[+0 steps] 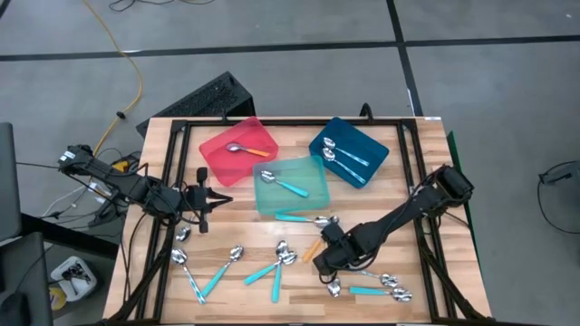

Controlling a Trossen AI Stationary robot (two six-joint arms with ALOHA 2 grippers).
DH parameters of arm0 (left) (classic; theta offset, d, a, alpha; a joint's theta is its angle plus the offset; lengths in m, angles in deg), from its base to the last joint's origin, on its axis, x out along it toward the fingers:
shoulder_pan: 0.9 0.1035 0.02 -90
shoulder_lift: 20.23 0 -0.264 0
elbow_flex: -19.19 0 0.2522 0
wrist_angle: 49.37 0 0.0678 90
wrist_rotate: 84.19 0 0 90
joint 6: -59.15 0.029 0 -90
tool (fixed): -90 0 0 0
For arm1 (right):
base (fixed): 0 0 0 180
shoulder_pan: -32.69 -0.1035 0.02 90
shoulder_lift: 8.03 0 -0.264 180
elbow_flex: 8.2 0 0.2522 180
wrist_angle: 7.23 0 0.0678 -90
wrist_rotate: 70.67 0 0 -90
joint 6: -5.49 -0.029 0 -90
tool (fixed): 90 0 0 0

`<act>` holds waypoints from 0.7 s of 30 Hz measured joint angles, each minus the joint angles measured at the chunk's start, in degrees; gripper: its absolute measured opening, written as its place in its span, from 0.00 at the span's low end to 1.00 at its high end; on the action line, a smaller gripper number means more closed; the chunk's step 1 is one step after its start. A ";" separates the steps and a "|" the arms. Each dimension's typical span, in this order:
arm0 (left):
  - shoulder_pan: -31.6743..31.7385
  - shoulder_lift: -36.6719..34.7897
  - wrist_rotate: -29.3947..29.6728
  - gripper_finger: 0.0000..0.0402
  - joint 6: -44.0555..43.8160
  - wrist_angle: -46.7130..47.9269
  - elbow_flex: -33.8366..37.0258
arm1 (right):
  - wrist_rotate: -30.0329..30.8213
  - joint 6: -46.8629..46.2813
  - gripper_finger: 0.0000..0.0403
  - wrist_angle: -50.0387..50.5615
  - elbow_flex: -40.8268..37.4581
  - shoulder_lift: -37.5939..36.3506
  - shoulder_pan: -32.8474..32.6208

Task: Sort silverware by color (type)
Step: Put the bottom orange spoon into the red bin

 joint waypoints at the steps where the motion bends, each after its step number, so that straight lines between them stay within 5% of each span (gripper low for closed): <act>1: 0.00 0.00 0.00 0.00 -0.13 0.00 0.01 | 0.00 -0.26 0.46 -0.24 0.00 0.00 -0.25; 21: 0.02 0.00 -0.07 0.00 -1.13 0.33 0.00 | -3.45 -1.35 0.46 -6.82 0.07 5.39 -1.81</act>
